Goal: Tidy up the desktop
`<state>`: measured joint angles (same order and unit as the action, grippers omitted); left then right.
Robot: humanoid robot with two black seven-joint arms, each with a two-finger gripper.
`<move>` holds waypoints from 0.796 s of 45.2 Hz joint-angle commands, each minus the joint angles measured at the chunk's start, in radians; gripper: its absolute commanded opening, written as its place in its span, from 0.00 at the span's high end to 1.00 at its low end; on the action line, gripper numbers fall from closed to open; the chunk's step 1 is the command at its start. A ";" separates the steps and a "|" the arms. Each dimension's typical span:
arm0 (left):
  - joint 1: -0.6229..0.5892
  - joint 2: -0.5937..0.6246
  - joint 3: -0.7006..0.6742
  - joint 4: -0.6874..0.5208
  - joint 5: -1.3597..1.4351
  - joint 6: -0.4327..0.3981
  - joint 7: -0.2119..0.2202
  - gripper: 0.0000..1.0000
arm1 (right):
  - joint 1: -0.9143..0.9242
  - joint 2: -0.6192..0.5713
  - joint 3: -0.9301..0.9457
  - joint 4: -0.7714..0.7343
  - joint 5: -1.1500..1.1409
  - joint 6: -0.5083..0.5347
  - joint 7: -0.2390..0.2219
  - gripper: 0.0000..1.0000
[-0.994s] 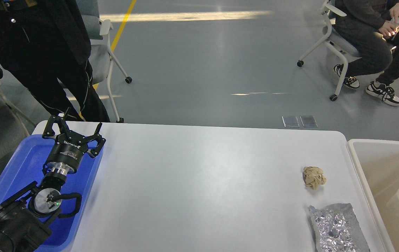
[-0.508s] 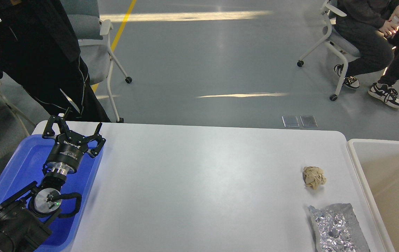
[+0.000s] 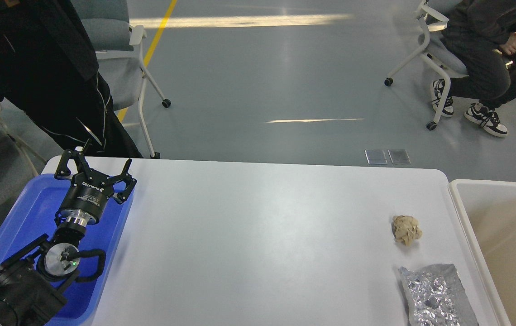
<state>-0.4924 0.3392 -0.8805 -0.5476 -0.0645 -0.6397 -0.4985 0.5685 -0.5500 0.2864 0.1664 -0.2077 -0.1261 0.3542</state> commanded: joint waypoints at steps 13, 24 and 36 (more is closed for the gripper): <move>0.000 0.000 0.000 0.000 0.000 -0.001 0.000 0.00 | -0.088 -0.228 0.494 0.625 0.037 0.020 0.095 0.00; 0.000 0.000 0.000 0.000 0.000 -0.001 0.000 0.00 | -0.090 -0.136 0.586 0.861 -0.022 0.023 0.112 0.00; 0.000 0.000 0.000 0.000 0.000 -0.001 0.000 0.00 | -0.087 0.062 0.708 0.904 -0.233 0.025 0.117 0.00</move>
<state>-0.4924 0.3390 -0.8805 -0.5476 -0.0644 -0.6410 -0.4986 0.4833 -0.6249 0.8865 0.9792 -0.3088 -0.1050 0.4623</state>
